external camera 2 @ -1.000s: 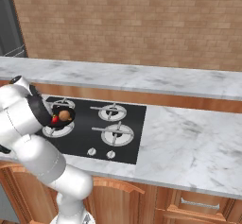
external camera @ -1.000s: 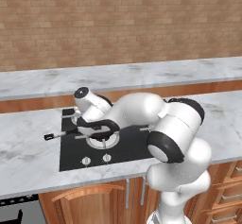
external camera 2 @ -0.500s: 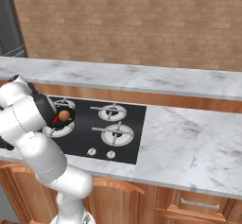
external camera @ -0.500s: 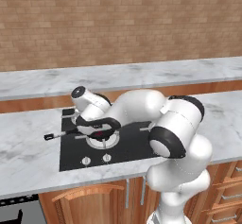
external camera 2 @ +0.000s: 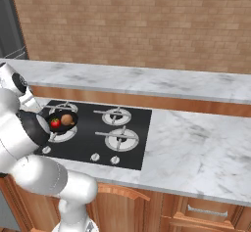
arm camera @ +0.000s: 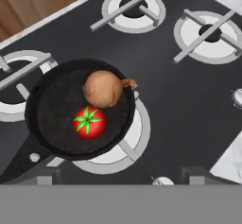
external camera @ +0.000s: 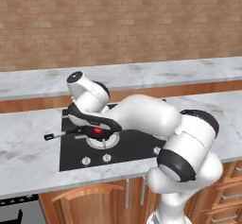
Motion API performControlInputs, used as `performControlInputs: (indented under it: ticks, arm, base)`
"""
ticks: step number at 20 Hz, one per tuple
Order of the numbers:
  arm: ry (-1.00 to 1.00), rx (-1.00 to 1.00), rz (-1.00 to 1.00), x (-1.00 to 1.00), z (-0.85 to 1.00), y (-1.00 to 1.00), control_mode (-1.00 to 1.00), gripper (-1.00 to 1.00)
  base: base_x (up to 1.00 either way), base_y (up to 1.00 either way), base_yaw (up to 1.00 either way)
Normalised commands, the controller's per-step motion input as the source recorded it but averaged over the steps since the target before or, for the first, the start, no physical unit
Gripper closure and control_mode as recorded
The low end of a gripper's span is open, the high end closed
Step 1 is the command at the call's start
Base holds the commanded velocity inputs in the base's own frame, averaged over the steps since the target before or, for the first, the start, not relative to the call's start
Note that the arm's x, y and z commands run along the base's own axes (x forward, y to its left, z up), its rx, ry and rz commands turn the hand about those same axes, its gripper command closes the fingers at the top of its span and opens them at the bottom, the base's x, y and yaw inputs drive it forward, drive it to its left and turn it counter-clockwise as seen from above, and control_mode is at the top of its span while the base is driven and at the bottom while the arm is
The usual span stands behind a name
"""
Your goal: Place the pan on the front left burner on the stove. Then place the tomato and the onion in the pan and turn on the front left burner.
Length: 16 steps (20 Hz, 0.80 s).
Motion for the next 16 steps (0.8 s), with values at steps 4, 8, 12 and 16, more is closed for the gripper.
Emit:
performControlInputs:
  ticks: [4,8,12,16]
  arm:
    - [0.01,0.03,0.0,-0.7,0.06,-0.45,-1.0,-1.0]
    - [0.01,0.01,0.07,-0.71,0.0,-0.48,-1.0,-1.0]
    - [0.0,0.0,0.17,-0.45,0.0,-0.23,-1.0,-1.0]
    - [0.02,0.0,0.25,-0.16,0.0,0.0,-1.0,-1.0]
  base:
    - [0.0,0.0,0.0]
    - [0.0,0.0,0.0]
    - [0.0,0.0,0.0]
    - [0.0,0.0,0.0]
